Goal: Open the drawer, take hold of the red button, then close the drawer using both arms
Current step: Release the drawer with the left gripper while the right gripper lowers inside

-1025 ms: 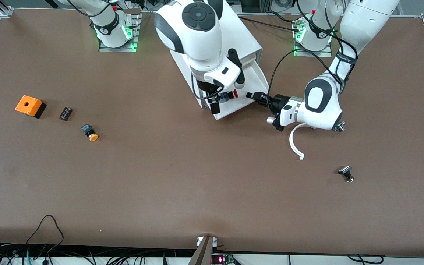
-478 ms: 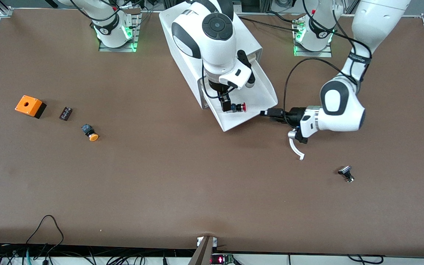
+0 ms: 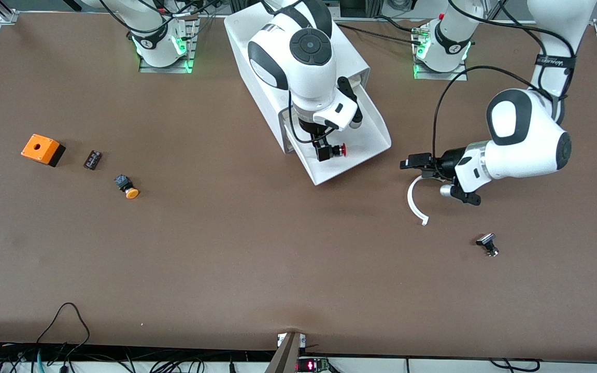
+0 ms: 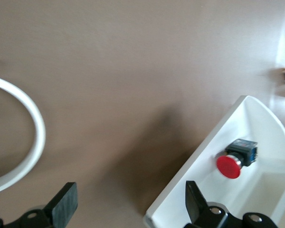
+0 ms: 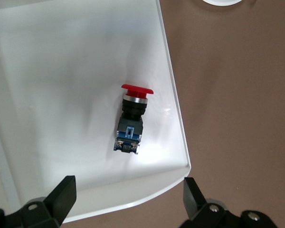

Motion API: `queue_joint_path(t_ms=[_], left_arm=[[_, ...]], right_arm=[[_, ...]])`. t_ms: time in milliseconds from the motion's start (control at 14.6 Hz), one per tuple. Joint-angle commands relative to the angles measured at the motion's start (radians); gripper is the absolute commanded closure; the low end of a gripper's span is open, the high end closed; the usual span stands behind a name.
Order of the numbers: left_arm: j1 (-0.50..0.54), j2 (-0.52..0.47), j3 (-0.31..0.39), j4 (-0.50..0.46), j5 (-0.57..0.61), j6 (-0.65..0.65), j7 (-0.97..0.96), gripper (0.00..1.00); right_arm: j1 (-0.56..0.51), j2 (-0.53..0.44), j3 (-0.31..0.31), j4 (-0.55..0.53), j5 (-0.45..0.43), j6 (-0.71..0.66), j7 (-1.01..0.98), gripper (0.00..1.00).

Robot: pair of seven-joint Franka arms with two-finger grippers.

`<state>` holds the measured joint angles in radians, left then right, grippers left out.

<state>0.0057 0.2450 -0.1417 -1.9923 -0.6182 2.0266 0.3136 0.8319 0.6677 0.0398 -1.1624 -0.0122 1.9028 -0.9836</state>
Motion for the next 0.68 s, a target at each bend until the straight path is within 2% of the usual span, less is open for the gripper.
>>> queue_joint_path(t_ms=[0, 68, 478, 615], left_arm=[[0.020, -0.087, -0.007, -0.010, 0.153, -0.025, -0.088, 0.00], [0.022, -0.113, -0.010, -0.005, 0.216, -0.046, -0.122, 0.00], [0.028, -0.164, -0.010, 0.168, 0.506, -0.271, -0.260, 0.00], [0.026, -0.167, 0.002, 0.205, 0.522, -0.322, -0.268, 0.00]], right_arm=[[0.000, 0.044, 0.009, 0.040, -0.008, 0.022, 0.038, 0.00], [0.001, 0.055, 0.011, 0.040, -0.012, 0.036, 0.046, 0.00], [0.015, 0.082, 0.012, 0.037, -0.006, 0.056, 0.075, 0.00], [0.018, 0.090, 0.012, 0.036, -0.006, 0.056, 0.112, 0.00]])
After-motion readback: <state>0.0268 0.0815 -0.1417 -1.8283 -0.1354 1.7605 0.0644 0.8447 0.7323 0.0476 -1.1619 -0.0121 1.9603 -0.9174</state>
